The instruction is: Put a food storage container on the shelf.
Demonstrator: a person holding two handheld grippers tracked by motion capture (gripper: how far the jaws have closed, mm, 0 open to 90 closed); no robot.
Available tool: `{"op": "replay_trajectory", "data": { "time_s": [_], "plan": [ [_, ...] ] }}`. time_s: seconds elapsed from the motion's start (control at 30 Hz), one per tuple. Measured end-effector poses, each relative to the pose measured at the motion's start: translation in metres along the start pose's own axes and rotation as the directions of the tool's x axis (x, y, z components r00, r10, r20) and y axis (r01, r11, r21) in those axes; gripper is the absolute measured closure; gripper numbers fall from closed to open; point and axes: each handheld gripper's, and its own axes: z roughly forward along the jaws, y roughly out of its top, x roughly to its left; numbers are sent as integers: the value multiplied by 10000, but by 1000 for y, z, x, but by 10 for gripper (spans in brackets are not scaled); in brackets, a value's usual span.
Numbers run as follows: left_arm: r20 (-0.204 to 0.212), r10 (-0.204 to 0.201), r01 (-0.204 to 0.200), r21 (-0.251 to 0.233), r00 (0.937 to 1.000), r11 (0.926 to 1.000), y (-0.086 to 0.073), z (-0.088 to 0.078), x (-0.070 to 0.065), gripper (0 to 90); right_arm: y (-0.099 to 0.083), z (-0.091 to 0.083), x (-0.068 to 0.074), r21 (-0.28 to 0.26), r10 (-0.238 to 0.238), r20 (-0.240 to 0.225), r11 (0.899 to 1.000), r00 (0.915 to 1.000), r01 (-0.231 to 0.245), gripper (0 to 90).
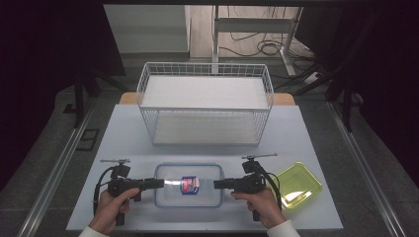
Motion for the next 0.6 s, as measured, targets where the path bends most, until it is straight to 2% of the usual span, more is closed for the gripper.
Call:
{"op": "replay_trajectory", "data": {
  "time_s": [0.03,0.17,0.2,0.47,0.6],
  "plan": [
    [11,137,-137,-19,9999,9999,1,-1,-4,516,2,-4,4,-159,-194,38,9997,9998,195,496],
    [30,263,-263,-58,9996,9996,2,-2,-11,516,4,-11,9,-322,-399,102,9987,9992,402,495],
    [-14,406,-406,-73,9992,9991,3,-3,-16,516,5,-16,12,-427,-484,106,9979,9988,488,494],
    [90,638,-636,-214,9979,9977,8,-6,-25,519,7,-26,21,-634,-770,226,9949,9968,783,494],
    [299,882,-868,-445,9957,9952,16,-12,-33,526,11,-35,29,-925,-1043,244,9900,9942,1061,495]
  ]
}}
